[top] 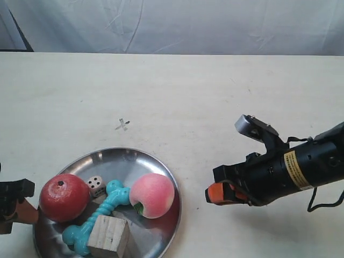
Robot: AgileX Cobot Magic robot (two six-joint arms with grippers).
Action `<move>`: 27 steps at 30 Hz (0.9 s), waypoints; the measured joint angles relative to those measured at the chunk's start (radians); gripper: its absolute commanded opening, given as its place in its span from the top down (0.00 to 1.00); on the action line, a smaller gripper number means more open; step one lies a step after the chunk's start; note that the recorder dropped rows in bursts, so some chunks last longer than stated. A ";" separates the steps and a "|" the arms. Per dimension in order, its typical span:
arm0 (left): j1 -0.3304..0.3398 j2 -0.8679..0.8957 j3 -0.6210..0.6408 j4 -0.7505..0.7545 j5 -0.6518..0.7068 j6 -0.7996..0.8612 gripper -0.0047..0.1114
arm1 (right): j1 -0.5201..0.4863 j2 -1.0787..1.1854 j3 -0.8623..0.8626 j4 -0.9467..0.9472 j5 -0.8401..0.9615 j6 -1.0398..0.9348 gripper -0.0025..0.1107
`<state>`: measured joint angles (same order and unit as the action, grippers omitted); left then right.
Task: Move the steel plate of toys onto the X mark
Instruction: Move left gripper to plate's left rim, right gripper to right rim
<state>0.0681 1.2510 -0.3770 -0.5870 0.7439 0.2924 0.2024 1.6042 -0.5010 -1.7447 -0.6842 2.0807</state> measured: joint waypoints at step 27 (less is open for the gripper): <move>0.000 0.224 0.005 -0.172 -0.053 0.157 0.54 | 0.131 0.226 -0.014 0.233 0.011 -0.100 0.70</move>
<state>0.0681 1.4748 -0.3724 -0.7595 0.6906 0.4495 0.3334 1.8298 -0.5152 -1.5120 -0.6733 1.9802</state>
